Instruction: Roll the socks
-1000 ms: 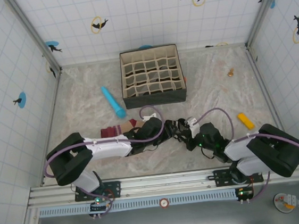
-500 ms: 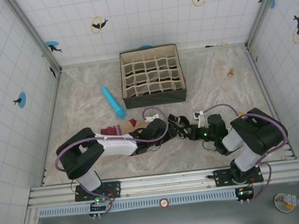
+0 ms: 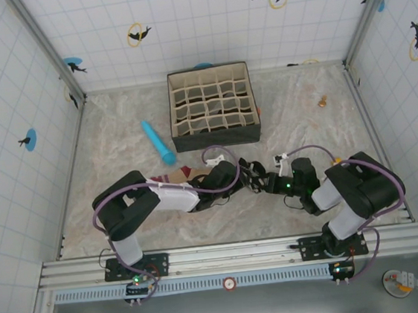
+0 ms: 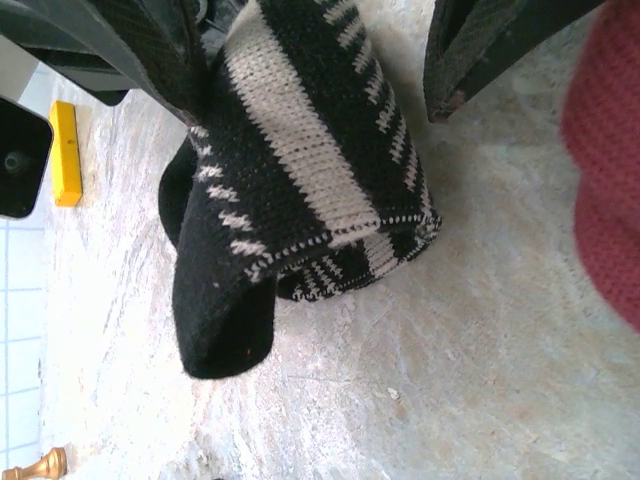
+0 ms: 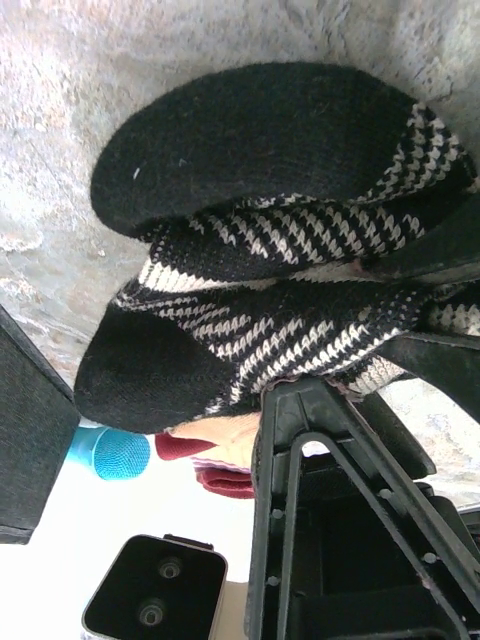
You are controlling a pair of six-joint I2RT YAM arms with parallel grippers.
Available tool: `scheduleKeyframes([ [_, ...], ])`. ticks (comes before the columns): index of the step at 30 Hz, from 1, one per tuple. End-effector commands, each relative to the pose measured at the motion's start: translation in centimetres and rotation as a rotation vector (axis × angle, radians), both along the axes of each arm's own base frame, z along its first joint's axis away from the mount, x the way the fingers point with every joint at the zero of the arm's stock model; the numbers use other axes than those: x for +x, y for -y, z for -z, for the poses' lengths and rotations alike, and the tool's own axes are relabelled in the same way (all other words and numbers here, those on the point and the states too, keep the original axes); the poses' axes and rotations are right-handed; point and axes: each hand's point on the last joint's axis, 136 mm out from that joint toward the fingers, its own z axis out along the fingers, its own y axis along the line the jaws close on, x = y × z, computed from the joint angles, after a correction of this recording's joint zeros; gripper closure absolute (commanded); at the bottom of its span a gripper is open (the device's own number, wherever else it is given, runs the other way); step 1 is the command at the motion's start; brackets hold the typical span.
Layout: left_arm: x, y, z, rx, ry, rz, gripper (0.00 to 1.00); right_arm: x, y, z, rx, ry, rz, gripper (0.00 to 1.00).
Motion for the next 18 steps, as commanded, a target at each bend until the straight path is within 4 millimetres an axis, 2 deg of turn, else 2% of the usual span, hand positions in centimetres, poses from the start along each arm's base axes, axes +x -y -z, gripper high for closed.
scheduleKeyframes([
  [1,1.3,0.1,0.4,-0.002,0.006,-0.048,0.46,-3.0,3.0,5.3,-0.126,-0.229,0.086,1.0],
  [3,1.5,0.4,0.8,0.0,-0.003,-0.044,0.51,-3.2,3.1,5.2,-0.127,-0.228,0.086,1.0],
  [6,1.6,0.8,1.3,0.004,-0.019,-0.03,0.64,-3.3,3.0,4.8,-0.126,-0.212,0.072,1.0],
  [7,1.6,0.9,1.4,0.006,-0.022,-0.027,0.68,-3.3,3.0,4.6,-0.127,-0.202,0.065,0.97],
  [11,1.4,1.4,1.7,0.045,-0.042,0.006,0.91,-3.1,3.3,3.9,-0.165,-0.149,0.053,0.78],
  [13,1.1,1.4,1.9,0.07,-0.064,0.02,1.0,-2.7,3.4,3.1,-0.196,-0.103,0.044,0.65],
  [16,0.5,0.9,2.2,0.104,-0.1,0.035,1.0,-1.9,3.6,1.8,-0.279,-0.023,0.042,0.46],
  [18,-0.1,0.3,2.5,0.131,-0.126,0.038,1.0,-1.4,3.5,0.6,-0.337,0.046,0.024,0.37],
])
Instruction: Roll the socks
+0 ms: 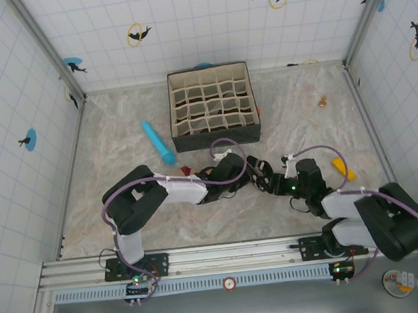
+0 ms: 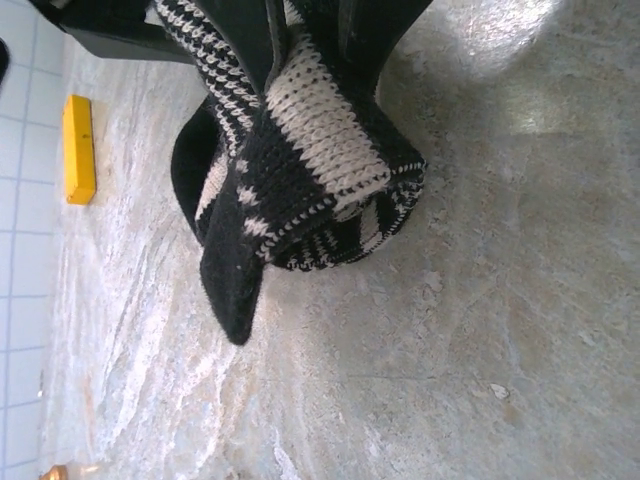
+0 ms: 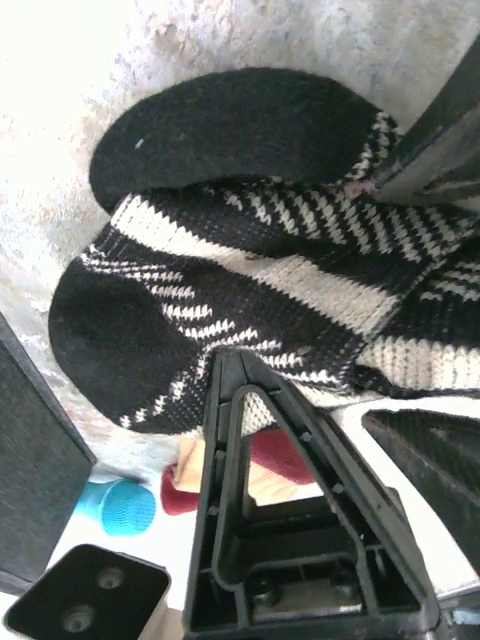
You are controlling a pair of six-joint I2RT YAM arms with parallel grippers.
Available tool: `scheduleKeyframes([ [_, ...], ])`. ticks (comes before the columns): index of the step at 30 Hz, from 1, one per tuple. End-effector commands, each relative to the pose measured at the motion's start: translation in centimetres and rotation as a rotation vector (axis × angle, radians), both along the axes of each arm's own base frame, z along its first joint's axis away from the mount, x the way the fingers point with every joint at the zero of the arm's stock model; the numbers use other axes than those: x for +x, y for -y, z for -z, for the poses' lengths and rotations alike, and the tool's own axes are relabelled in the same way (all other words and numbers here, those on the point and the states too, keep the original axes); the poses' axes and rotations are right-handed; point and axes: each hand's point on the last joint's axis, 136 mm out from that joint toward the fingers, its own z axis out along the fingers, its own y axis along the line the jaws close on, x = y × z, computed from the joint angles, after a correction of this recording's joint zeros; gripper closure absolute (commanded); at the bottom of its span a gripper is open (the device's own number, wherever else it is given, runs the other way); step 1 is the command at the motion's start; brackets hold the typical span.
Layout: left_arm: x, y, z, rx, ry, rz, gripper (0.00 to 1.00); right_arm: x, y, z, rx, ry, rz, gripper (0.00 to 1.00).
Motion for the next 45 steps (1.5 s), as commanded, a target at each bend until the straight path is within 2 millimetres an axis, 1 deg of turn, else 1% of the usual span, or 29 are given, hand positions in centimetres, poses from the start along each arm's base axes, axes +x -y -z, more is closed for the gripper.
scheduleKeyframes([
  [1,-1.3,-2.5,2.5,0.138,-0.089,0.009,1.0,-0.6,1.1,1.0,-0.205,0.001,-0.021,0.34],
  [3,-1.8,-3.2,2.5,0.16,-0.107,0.009,1.0,-0.3,0.8,-0.4,-0.281,0.078,-0.045,0.28],
  [6,-2.4,-4.1,2.0,0.17,-0.123,0.005,1.0,-0.5,-0.1,-2.1,-0.418,0.221,-0.097,0.23],
  [9,-2.8,-4.8,1.6,0.186,-0.135,-0.001,1.0,-1.1,-1.0,-3.4,-0.52,0.364,-0.136,0.19],
  [12,-3.3,-5.4,1.5,0.184,-0.149,-0.006,1.0,-2.1,-2.0,-4.1,-0.596,0.49,-0.178,0.18],
  [18,-4.1,-6.0,1.6,0.188,-0.168,-0.007,1.0,-4.5,-4.3,-4.1,-0.693,0.718,-0.292,0.18],
  [20,-4.4,-5.9,1.7,0.189,-0.171,-0.001,1.0,-4.9,-4.8,-3.8,-0.729,0.77,-0.314,0.18],
  [24,-4.8,-5.9,1.9,0.193,-0.181,0.01,1.0,-4.7,-5.4,-2.9,-0.789,0.818,-0.332,0.19],
  [34,-5.4,-5.9,2.2,0.196,-0.194,0.019,1.0,-3.5,-6.1,-2.6,-0.874,0.899,-0.291,0.25],
  [36,-5.6,-5.9,2.3,0.197,-0.196,0.022,1.0,-3.1,-6.1,-2.4,-0.894,0.901,-0.275,0.29],
  [38,-5.6,-5.9,2.3,0.197,-0.197,0.023,1.0,-2.8,-6.0,-2.1,-0.92,0.892,-0.262,0.36],
  [39,-5.6,-5.9,2.3,0.196,-0.197,0.023,1.0,-2.7,-5.9,-1.8,-0.928,0.885,-0.261,0.43],
  [42,-5.5,-6.0,2.0,0.189,-0.19,0.019,1.0,-2.9,-5.8,-0.9,-0.92,0.848,-0.268,0.67],
  [43,-5.5,-5.9,1.8,0.185,-0.188,0.022,0.96,-3.0,-5.7,-0.5,-0.907,0.83,-0.271,0.74],
  [45,-5.6,-5.8,1.6,0.172,-0.188,0.025,0.79,-3.3,-5.3,0.6,-0.864,0.774,-0.287,0.85],
])
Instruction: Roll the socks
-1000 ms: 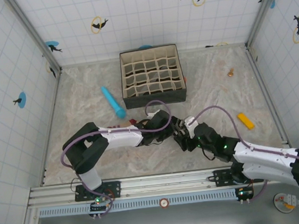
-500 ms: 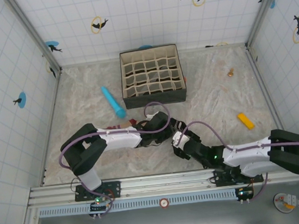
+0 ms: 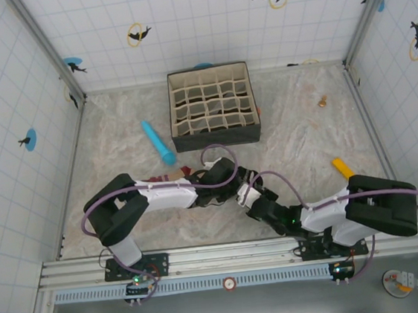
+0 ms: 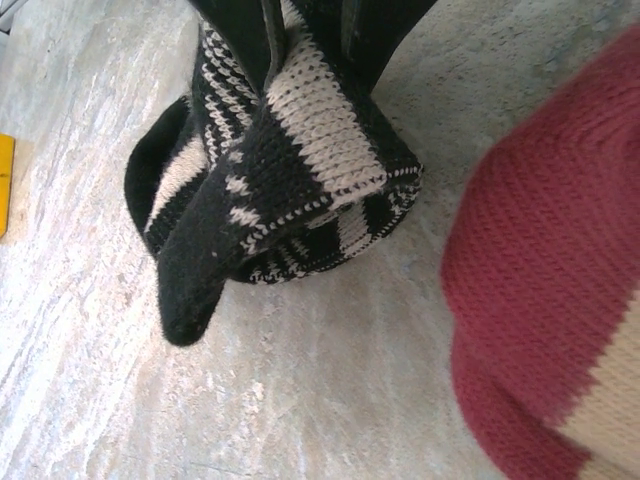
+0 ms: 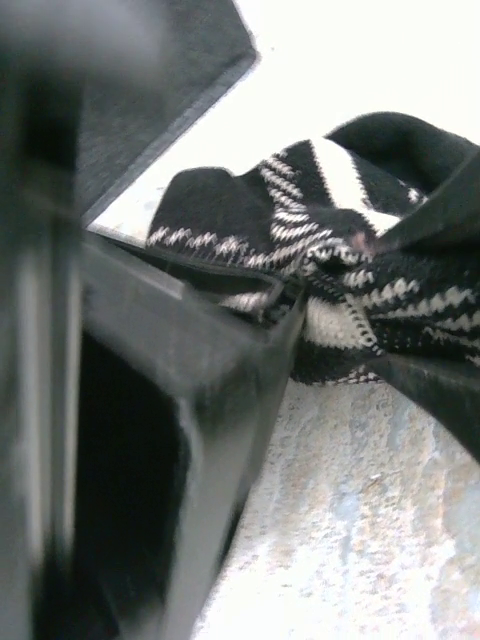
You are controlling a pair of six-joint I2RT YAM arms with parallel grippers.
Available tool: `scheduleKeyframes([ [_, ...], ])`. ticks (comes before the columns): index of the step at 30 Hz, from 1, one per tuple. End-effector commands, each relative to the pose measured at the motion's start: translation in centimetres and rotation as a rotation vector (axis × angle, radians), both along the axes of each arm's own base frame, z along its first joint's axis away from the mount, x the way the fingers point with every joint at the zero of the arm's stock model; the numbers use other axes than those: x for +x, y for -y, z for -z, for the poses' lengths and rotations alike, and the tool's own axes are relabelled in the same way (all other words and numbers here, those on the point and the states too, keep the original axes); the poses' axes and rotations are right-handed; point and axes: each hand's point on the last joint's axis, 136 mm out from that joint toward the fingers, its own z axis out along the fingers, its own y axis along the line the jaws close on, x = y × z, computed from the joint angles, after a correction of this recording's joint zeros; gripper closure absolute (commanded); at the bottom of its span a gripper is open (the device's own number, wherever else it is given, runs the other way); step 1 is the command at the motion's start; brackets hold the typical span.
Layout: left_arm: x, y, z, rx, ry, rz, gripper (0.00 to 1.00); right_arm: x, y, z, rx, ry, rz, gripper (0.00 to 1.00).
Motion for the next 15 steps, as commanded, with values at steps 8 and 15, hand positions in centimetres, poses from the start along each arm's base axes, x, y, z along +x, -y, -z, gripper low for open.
scheduleKeyframes([
  [8,-1.7,-0.3,-0.2,-0.013,-0.048,0.04,0.21,-1.1,3.2,3.9,0.238,-0.313,0.089,1.0],
  [15,-0.5,1.6,-4.1,-0.198,0.119,0.088,0.19,-1.7,5.0,4.3,0.484,-0.508,0.163,1.0],
])
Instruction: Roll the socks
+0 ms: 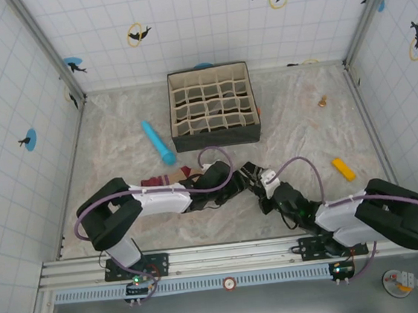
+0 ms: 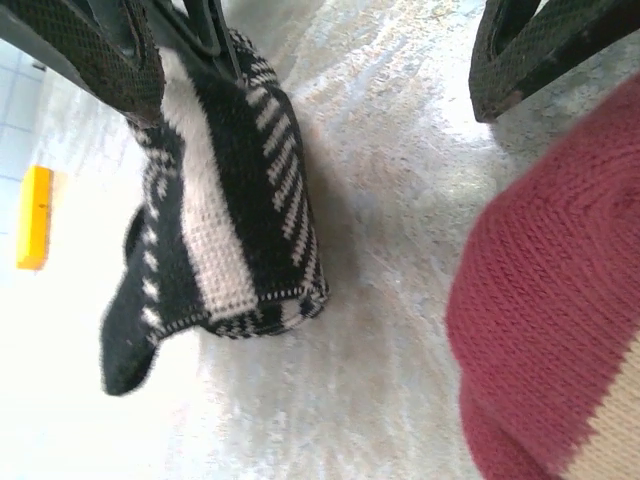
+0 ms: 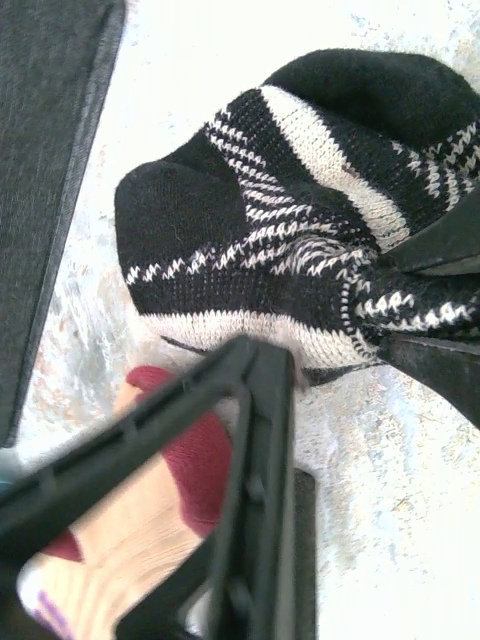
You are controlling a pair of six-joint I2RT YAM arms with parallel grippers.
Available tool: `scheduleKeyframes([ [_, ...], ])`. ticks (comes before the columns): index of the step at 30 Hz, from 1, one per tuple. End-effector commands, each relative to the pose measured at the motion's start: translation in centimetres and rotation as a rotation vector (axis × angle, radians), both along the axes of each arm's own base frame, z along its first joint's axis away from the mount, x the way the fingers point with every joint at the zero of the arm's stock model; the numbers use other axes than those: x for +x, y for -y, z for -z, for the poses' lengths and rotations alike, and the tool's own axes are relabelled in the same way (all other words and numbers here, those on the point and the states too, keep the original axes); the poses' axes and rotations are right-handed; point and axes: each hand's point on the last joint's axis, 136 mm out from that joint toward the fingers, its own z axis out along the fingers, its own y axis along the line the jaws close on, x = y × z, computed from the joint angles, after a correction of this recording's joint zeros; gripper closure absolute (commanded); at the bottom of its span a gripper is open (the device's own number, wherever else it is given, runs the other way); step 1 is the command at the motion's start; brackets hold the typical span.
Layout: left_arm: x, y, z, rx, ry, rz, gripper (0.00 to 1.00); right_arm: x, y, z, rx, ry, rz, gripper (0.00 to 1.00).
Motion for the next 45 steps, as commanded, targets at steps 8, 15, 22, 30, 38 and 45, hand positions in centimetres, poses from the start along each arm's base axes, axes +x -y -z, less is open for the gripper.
scheduleKeyframes([
  [8,0.9,4.0,-3.3,-0.175,0.16,0.118,0.27,-3.2,4.5,4.9,0.247,-0.422,0.123,1.0],
  [15,1.7,4.8,-1.3,-0.147,0.158,0.104,0.31,-3.8,5.7,6.7,0.242,-0.533,0.203,1.0],
  [22,3.0,4.8,-0.8,-0.17,0.168,0.051,0.31,-5.0,7.8,8.9,0.246,-0.659,0.345,1.0],
  [30,3.6,5.4,-0.2,-0.192,0.17,0.044,0.28,-7.1,10.2,11.0,0.219,-0.748,0.477,1.0],
  [38,3.7,6.0,1.4,-0.209,0.13,0.032,0.36,-7.3,11.0,11.2,0.204,-0.727,0.505,1.0],
  [45,3.8,6.7,2.5,-0.203,0.102,0.034,0.45,-8.0,11.0,11.6,0.199,-0.768,0.507,1.0],
])
